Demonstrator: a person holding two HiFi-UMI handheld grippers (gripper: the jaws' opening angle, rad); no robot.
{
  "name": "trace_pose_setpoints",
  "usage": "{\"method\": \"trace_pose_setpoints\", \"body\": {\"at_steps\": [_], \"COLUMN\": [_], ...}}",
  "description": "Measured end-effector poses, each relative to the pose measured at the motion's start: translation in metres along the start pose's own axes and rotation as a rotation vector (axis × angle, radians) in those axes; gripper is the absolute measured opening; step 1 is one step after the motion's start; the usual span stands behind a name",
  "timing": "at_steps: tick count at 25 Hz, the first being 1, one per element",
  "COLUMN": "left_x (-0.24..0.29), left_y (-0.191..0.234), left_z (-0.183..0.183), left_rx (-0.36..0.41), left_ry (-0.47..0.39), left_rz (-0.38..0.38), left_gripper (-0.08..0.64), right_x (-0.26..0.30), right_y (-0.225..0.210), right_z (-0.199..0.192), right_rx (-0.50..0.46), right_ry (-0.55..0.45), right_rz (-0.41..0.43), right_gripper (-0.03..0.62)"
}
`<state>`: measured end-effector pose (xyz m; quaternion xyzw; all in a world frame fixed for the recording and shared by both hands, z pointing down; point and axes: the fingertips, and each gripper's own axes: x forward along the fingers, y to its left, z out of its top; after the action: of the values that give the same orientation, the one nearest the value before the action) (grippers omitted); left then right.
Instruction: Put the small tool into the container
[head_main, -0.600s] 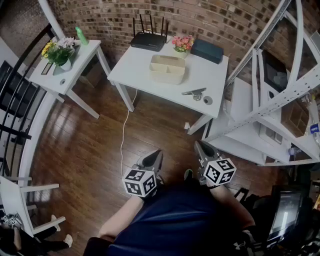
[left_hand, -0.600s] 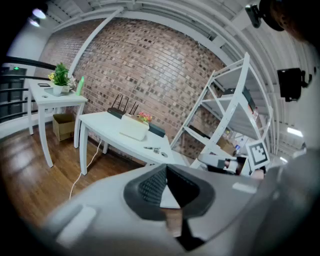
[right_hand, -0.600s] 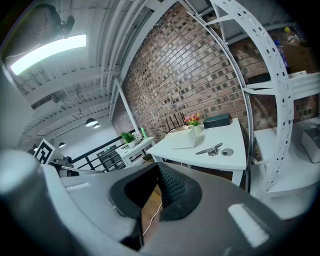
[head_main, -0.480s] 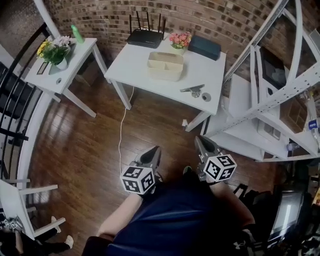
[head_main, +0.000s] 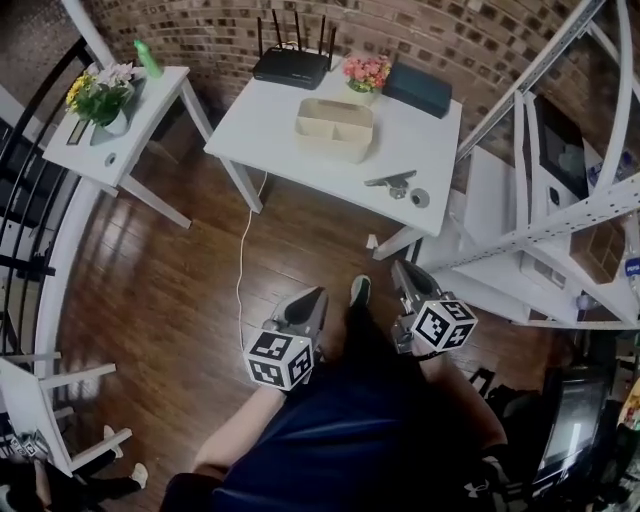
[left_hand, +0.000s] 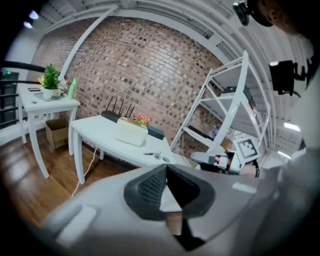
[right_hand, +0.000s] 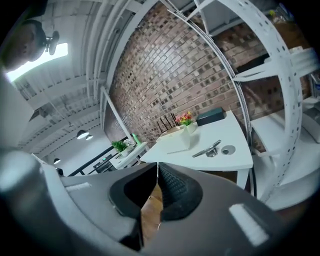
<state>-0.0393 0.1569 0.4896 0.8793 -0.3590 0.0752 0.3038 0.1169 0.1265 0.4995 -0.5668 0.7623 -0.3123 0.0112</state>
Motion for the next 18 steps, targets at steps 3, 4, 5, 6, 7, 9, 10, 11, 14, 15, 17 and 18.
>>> {"method": "trace_pose_setpoints", "body": {"at_steps": [3,4,5,6,7,9,10,11,14,15,17,18], "left_x": [0.021,0.029,0.038,0.048,0.058,0.083,0.095,0.106,0.132,0.14,0.156,0.163], "left_y": [0.016,0.023,0.028,0.032,0.034,0.035,0.034,0.034,0.035,0.036,0.035,0.034], "left_z": [0.018,0.026,0.034,0.042,0.049,0.063,0.068,0.073,0.085,0.088,0.094,0.096], "left_rx": [0.013,0.006,-0.001,-0.005,-0.004,0.008,0.012,0.014,0.006,0.002,0.0,0.002], "left_ry": [-0.013,-0.016,-0.018,-0.019,-0.018,-0.01,-0.004,0.002,0.016,0.019,0.024,0.026], "left_rz": [0.055,0.077,0.098,0.114,0.126,0.138,0.143,0.149,0.172,0.178,0.182,0.182], "left_gripper": [0.005,0.005,0.005,0.005,0.005,0.005,0.005,0.005,0.005,0.005,0.005,0.005], "right_x": [0.032,0.046,0.059,0.073,0.085,0.107,0.116,0.124,0.139,0.143,0.15,0.154], "right_y": [-0.026,-0.035,-0.043,-0.05,-0.058,-0.079,-0.091,-0.105,-0.146,-0.16,-0.184,-0.195], "right_z": [0.006,0.01,0.015,0.02,0.025,0.034,0.037,0.038,0.033,0.03,0.027,0.027], "right_rx": [0.047,0.065,0.083,0.1,0.118,0.169,0.21,0.262,0.442,0.493,0.568,0.593], "right_ry": [0.022,0.03,0.041,0.053,0.065,0.084,0.093,0.102,0.124,0.128,0.131,0.13], "right_rz": [0.015,0.023,0.031,0.041,0.05,0.061,0.061,0.06,0.033,0.019,-0.007,-0.018], "right_gripper": [0.023,0.04,0.065,0.086,0.105,0.124,0.127,0.131,0.135,0.135,0.135,0.135]}}
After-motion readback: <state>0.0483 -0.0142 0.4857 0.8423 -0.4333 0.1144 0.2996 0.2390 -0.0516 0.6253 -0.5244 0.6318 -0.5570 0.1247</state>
